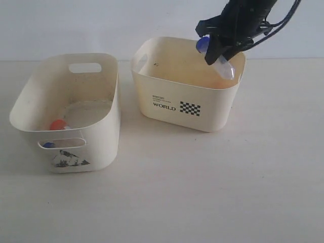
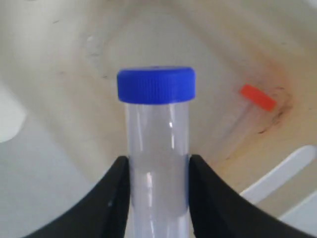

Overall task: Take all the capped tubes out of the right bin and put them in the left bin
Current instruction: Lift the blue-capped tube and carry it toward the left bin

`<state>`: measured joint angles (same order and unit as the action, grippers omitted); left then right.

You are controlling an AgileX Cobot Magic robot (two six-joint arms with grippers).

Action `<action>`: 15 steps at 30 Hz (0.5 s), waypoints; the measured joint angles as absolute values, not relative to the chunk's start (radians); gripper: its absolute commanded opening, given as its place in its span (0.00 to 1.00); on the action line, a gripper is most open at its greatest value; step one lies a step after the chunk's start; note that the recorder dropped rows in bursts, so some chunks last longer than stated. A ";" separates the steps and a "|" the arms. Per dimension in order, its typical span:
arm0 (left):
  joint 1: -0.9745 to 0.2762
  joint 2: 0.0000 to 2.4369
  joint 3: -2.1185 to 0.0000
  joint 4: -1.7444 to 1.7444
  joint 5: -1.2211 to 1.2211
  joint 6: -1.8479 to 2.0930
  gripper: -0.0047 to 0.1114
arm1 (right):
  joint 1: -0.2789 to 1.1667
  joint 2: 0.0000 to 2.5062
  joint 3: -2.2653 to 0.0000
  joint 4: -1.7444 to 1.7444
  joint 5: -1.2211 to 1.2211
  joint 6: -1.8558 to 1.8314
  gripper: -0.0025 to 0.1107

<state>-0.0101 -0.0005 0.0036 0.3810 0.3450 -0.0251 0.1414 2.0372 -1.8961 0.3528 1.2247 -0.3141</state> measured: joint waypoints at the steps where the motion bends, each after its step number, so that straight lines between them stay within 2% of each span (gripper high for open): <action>1: -0.010 0.000 0.004 0.381 0.345 -0.025 0.08 | 0.141 2.003 -1.857 0.400 1.225 -0.349 0.02; 8: -0.010 0.000 0.004 0.381 0.345 -0.025 0.08 | 0.174 1.904 -1.686 0.848 1.225 -0.594 0.02; 15: -0.010 0.000 0.004 0.381 0.345 -0.025 0.08 | 0.382 1.918 -1.652 0.956 1.219 -0.791 0.02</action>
<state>-0.0101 -0.0005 0.0036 0.3810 0.3450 -0.0251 0.3816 1.9182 -1.6519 0.9561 1.2189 -0.7915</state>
